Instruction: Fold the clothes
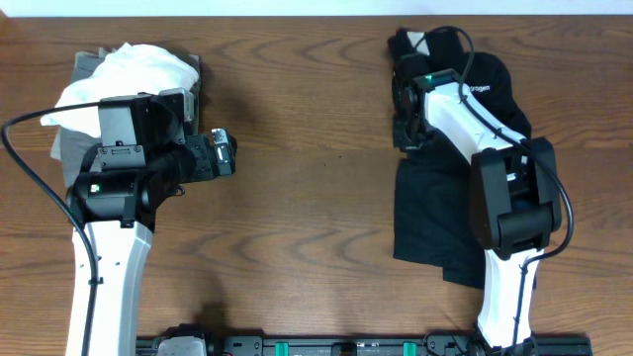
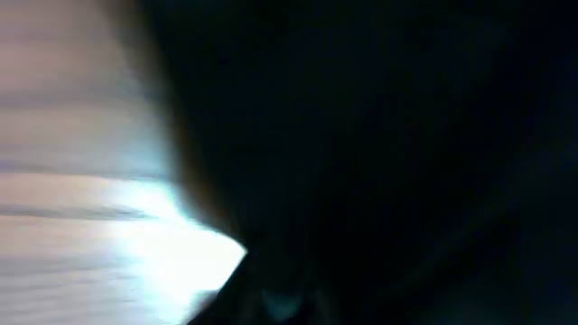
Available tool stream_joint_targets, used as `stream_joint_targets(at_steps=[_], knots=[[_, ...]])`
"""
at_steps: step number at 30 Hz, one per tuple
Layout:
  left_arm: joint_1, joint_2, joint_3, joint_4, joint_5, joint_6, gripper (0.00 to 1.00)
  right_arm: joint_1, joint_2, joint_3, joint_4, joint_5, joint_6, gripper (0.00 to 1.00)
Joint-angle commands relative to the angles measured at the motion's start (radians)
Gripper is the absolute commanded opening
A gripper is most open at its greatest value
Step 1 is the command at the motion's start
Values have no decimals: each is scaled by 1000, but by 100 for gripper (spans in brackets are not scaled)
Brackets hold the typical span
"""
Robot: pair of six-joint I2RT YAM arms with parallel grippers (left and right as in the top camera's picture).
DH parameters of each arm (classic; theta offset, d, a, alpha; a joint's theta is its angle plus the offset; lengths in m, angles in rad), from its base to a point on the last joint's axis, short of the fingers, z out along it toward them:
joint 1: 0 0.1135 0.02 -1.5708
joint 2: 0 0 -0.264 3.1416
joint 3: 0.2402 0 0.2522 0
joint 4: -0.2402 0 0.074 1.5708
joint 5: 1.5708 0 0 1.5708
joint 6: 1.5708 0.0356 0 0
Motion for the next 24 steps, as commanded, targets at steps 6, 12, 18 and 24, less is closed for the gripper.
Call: stream_joint_targets(at_steps=[6, 12, 18, 24], knots=[[0, 0, 21, 1, -5, 13, 98, -119, 5, -39, -78, 568, 64, 11], [0, 0, 21, 1, -5, 13, 98, -237, -2, 26, -15, 346, -156, 15], [0, 0, 21, 1, -5, 13, 98, -277, -46, 119, 0, -335, -466, 33], [0, 0, 21, 2, -5, 13, 98, -233, -44, 114, 137, -476, -423, 56]])
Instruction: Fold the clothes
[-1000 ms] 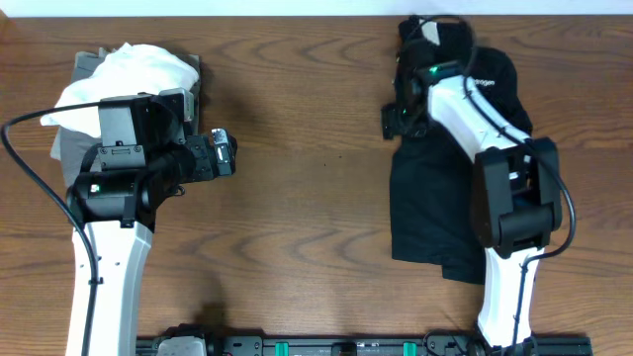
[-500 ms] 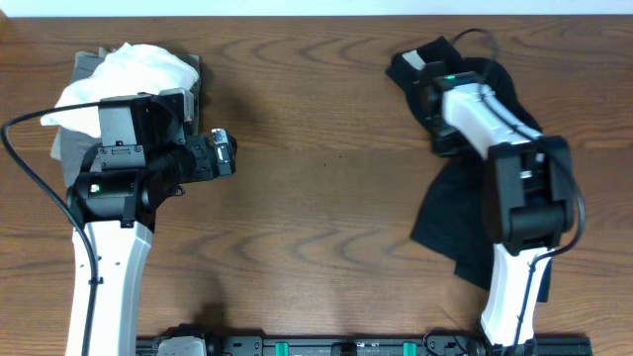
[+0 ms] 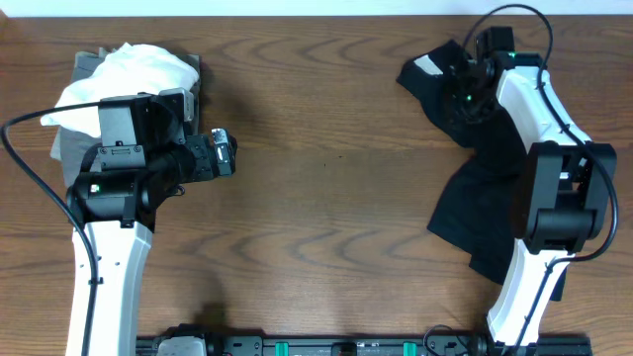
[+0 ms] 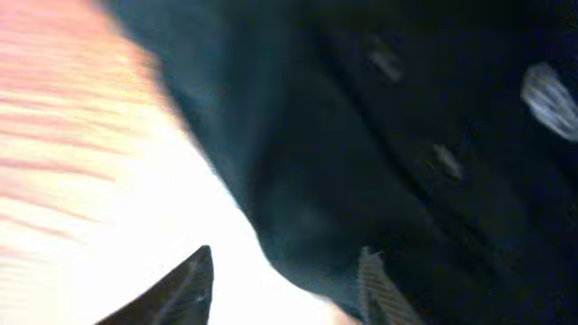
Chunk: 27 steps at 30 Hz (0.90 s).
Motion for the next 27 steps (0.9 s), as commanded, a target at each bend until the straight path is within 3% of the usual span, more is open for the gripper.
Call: stream_joint_targets(at_steps=[1, 8, 18, 23, 27], knots=[[0, 0, 21, 1, -5, 13, 98, 47, -20, 13, 45, -109, -12, 57], [0, 0, 21, 1, -5, 13, 98, 113, 46, 12, 124, 180, 93, 61], [0, 0, 21, 0, -5, 13, 98, 120, 131, 12, 123, 426, 186, 43], [0, 0, 21, -4, -5, 13, 98, 131, 129, 13, 114, 294, 153, 2], [0, 0, 21, -3, -5, 14, 98, 178, 97, 15, 77, -64, -71, 1]])
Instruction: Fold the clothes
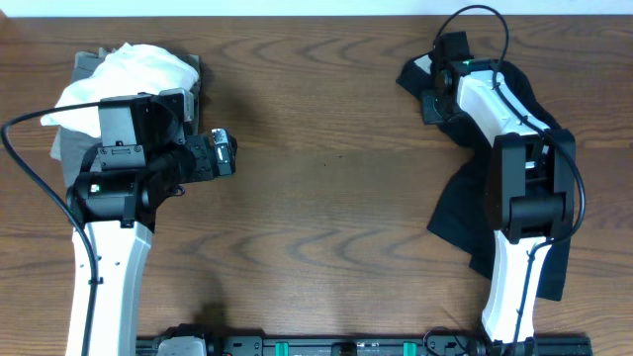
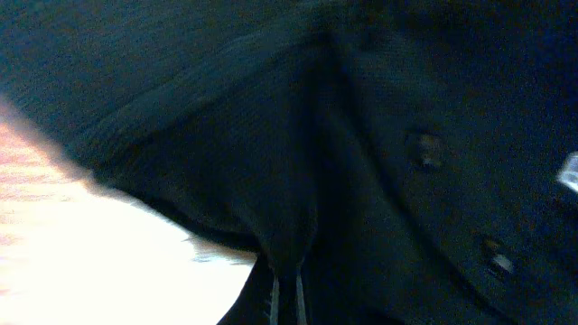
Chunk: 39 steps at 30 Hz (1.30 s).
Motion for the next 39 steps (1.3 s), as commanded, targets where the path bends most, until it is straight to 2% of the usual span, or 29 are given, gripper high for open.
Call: stream_joint_targets(at_steps=[1, 5, 10, 14, 17, 20, 23, 28, 31, 33, 39], knots=[[0, 0, 21, -3, -5, 14, 98, 73, -19, 0, -45, -383, -209, 1], [0, 0, 21, -2, -6, 14, 98, 178, -81, 0, -141, -658, -381, 1], [0, 0, 21, -2, -6, 14, 98, 359, -111, 0, -236, -728, -532, 1], [0, 0, 21, -8, -8, 21, 98, 469, -113, 0, -222, -582, -585, 28], [0, 0, 21, -23, -37, 22, 98, 484, -125, 0, -184, -430, -486, 35], [0, 0, 21, -31, -42, 32, 98, 441, -144, 0, -150, -391, -395, 38], [0, 0, 21, -32, -39, 32, 98, 355, -172, 0, -119, -395, -273, 40], [-13, 8, 18, -34, -34, 32, 98, 174, -185, 0, -122, -396, -28, 54], [-35, 21, 18, -36, -35, 32, 98, 94, -166, -2, -136, -429, 11, 53], [-52, 32, 18, -35, -35, 32, 98, 71, -151, -3, -140, -453, 11, 56], [-72, 72, 18, -25, -35, 32, 98, 93, -98, -6, -139, -431, 43, 63]])
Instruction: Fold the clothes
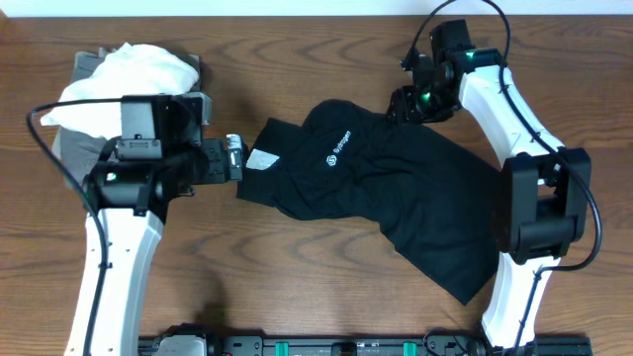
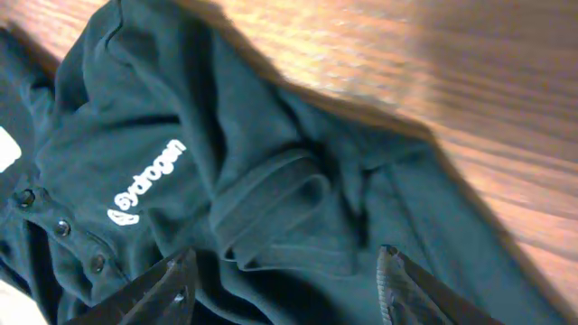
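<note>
A black polo shirt [image 1: 376, 188] with a white chest logo [image 1: 339, 156] lies crumpled across the middle of the table, collar end to the left. My left gripper [image 1: 235, 158] is at the collar edge beside a white label [image 1: 262, 158]; its grip cannot be made out. My right gripper [image 1: 407, 102] hovers at the shirt's back right corner. In the right wrist view this gripper [image 2: 284, 284] is open, fingers [image 2: 176, 282] wide apart over wrinkled fabric [image 2: 271, 181] near the logo [image 2: 144, 185] and button placket.
A pile of clothes sits at the back left: a white garment [image 1: 129, 64] on folded grey ones [image 1: 74, 148], just behind my left arm. Bare wooden table [image 1: 297, 287] runs along the front.
The shirt, bunched along the right side with my right gripper shut on it, now lies spread across the middle. My right gripper is open. My left gripper has shifted slightly right to the collar.
The shirt first lay along the right side under my right gripper. Then it was drawn further right, jaws apart over it. Then the jaws were shut on fabric at the back right. Now the shirt stretches across the centre, released by the right gripper.
</note>
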Available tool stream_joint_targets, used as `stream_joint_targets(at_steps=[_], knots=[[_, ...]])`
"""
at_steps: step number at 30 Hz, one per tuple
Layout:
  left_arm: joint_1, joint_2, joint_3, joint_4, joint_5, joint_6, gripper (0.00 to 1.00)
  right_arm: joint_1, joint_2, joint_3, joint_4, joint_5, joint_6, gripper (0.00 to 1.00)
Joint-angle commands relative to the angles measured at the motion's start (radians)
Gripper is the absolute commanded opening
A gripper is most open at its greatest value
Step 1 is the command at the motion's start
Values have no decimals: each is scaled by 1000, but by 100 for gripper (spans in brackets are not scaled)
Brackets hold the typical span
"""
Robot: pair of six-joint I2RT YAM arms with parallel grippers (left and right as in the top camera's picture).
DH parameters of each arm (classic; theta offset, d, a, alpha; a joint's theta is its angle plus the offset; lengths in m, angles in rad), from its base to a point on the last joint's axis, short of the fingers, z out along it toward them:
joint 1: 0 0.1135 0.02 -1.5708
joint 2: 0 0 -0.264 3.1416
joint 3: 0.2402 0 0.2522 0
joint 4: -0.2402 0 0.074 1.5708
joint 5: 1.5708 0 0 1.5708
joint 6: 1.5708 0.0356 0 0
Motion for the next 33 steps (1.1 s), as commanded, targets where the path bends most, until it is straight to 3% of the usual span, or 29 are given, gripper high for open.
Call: stream_joint_targets(at_steps=[1, 7, 8, 10, 12, 17, 24, 30, 32, 33], knots=[[-5, 20, 18, 0, -9, 10, 98, 41, 51, -7, 11, 2, 70, 63], [-5, 24, 18, 0, -9, 10, 98, 74, 124, -8, 63, 14, 152, 55], [-5, 24, 18, 0, -9, 10, 98, 79, 130, -8, 80, 11, 163, 48], [-5, 24, 18, 0, -9, 10, 98, 87, 135, -8, 119, -6, 176, 17], [-5, 24, 18, 0, -9, 10, 98, 88, 128, -5, 200, -83, 156, 3], [-5, 24, 18, 0, -9, 10, 98, 66, 69, 1, 441, -151, 126, 1], [-5, 24, 18, 11, -9, 10, 98, 16, 31, 1, 837, -150, 127, 1], [-5, 24, 18, 15, -9, 10, 98, 2, 32, 1, 947, -11, 158, 4], [-5, 24, 18, 14, -9, 9, 98, -1, 32, 2, 915, 24, 157, 51], [-5, 24, 18, 14, -9, 9, 98, -4, 32, 1, 889, 27, 156, 60]])
